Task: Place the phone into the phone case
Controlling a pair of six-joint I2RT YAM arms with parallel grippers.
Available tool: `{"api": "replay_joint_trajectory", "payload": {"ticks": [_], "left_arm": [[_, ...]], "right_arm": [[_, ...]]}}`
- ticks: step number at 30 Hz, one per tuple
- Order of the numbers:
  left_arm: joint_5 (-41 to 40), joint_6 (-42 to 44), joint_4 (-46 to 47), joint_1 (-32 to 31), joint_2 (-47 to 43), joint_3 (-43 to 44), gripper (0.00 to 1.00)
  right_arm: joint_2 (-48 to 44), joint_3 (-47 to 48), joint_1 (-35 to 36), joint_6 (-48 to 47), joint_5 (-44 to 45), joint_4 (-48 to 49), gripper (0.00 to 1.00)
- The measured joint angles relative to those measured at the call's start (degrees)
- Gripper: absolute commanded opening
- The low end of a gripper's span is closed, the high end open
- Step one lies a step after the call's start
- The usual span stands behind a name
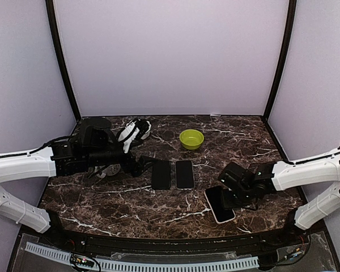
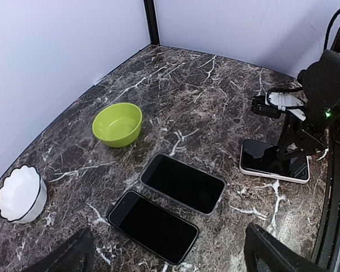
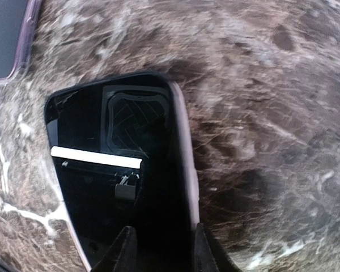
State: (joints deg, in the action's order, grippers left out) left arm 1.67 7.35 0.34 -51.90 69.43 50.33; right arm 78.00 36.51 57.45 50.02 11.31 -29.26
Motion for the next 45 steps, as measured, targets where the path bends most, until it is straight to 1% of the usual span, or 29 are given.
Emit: {"api": "replay_joint_trajectory", "payload": {"ticks": [1, 2, 3, 8, 13, 21, 24, 27, 29, 30, 33, 37, 42, 45], "left_arm": [[0.0, 0.0, 0.0, 0.0, 0.0, 0.0, 0.93], [0.0, 0.0, 0.0, 0.0, 0.0, 0.0, 0.93], [0.0, 0.0, 0.0, 0.0, 0.0, 0.0, 0.93], [0.0, 0.0, 0.0, 0.0, 0.0, 0.0, 0.93], [0.0, 0.0, 0.0, 0.0, 0.0, 0.0, 0.93], [0.0, 0.0, 0.0, 0.0, 0.0, 0.0, 0.93], [0.0, 0.0, 0.0, 0.0, 0.0, 0.0, 0.93], [0.0, 0.0, 0.0, 0.0, 0.0, 0.0, 0.93], [0.0, 0.0, 0.0, 0.0, 0.0, 0.0, 0.93], [0.0, 0.0, 0.0, 0.0, 0.0, 0.0, 0.93], [0.0, 0.0, 0.0, 0.0, 0.0, 0.0, 0.93], [0.0, 0.3, 0.0, 0.0, 0.0, 0.0, 0.93], [0.0, 0.5, 0.0, 0.0, 0.0, 0.0, 0.92], [0.3, 0.5, 0.2, 0.0, -0.1, -0.1, 0.92]], "right_arm": [[0.8, 1.3, 0.1, 0.4, 0.1, -1.1, 0.77], [1.7, 2.9, 0.3, 0.3, 0.1, -2.1, 0.89], [2.8, 4.1, 0.3, 0.3, 0.2, -2.7, 0.97], [3.9, 6.8, 0.3, 0.8, -0.5, -6.8, 0.98], [4.3, 7.3, 0.8, 2.4, -1.9, -8.2, 0.99], [5.7, 6.7, 2.9, 3.2, -5.9, -5.8, 0.98], [6.5, 6.8, 3.3, 3.3, -5.8, -5.6, 0.91], [7.9, 7.7, 3.9, 3.3, -4.6, -7.0, 0.78], [9.9, 9.3, 4.8, 3.3, -2.9, -8.9, 0.72], [10.7, 10.2, 5.3, 3.0, -2.3, -9.8, 0.67], [13.3, 12.9, 6.5, 3.2, -0.5, -12.9, 0.47], [16.5, 17.1, 8.3, 4.2, 2.0, -17.6, 0.23], [17.6, 19.4, 10.2, 4.3, 5.3, -20.0, 0.12], [16.7, 21.1, 12.4, 2.6, 8.0, -17.8, 0.11]]}}
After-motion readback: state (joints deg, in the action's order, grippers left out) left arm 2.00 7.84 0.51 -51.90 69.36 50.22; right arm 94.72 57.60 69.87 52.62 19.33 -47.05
